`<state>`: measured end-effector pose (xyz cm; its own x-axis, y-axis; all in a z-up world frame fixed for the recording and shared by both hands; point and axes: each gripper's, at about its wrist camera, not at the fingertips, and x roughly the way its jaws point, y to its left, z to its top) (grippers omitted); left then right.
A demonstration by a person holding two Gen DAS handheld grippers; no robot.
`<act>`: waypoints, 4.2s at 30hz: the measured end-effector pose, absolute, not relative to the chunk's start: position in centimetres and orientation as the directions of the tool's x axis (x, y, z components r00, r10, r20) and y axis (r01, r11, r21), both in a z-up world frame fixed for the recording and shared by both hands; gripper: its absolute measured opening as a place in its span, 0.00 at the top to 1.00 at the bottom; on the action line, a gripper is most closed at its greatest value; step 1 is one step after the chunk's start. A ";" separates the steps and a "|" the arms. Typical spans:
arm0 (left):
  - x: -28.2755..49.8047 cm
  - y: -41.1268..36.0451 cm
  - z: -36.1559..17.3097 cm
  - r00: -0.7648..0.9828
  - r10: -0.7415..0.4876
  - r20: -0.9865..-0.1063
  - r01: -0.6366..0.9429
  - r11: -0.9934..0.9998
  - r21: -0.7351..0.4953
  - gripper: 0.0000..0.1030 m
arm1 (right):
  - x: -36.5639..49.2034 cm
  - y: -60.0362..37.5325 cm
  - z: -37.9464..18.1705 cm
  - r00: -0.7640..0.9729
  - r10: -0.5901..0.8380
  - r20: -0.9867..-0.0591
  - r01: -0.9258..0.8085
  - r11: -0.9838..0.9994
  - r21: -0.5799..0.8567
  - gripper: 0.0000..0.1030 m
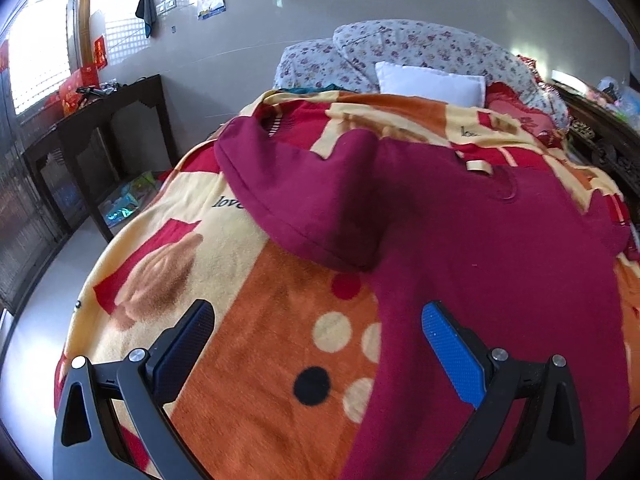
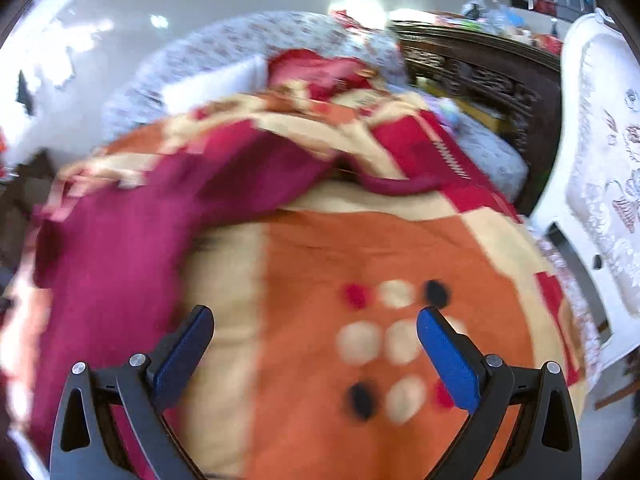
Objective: Fold small clothes
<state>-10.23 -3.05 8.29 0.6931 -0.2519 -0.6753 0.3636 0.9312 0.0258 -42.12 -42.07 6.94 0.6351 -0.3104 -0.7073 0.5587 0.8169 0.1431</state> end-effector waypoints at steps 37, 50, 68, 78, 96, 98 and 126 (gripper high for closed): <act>-9.6 -3.6 7.2 0.661 -0.274 -0.699 0.383 0.924 0.000 0.00 | -24.6 -24.6 5.9 0.741 -0.158 -0.653 0.332 0.931 0.152 0.00; -10.4 -5.8 7.1 0.650 -0.301 -0.698 0.426 0.905 0.006 0.00 | -25.1 -26.2 5.1 0.720 -0.181 -0.669 0.371 0.917 0.150 0.00; -10.1 -7.8 6.8 0.622 -0.334 -0.709 0.463 0.886 -0.011 0.00 | -24.8 -27.5 4.1 0.703 -0.199 -0.683 0.390 0.910 0.137 0.00; -9.0 -8.7 6.1 0.606 -0.336 -0.721 0.469 0.883 -0.017 0.00 | -23.4 -28.2 3.2 0.693 -0.211 -0.690 0.395 0.911 0.119 0.00; -6.8 -8.9 5.9 0.600 -0.330 -0.729 0.455 0.890 -0.027 0.00 | -21.6 -28.7 1.9 0.691 -0.192 -0.697 0.386 0.913 0.131 0.00; -6.1 -8.4 6.2 0.606 -0.328 -0.724 0.452 0.892 -0.027 0.00 | -21.2 -28.7 2.0 0.695 -0.194 -0.693 0.384 0.914 0.129 0.00; 23.5 4.2 2.5 0.586 -0.234 -0.776 -0.010 0.955 -0.296 0.20 | -18.0 -27.4 -0.3 0.689 -0.088 -0.719 0.290 0.943 0.163 0.00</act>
<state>23.49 4.17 2.46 0.5861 -0.2340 -0.7757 -0.0103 0.9552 -0.2959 -17.97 -27.36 -0.29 0.6894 -0.0875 -0.7190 0.2896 0.9432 0.1628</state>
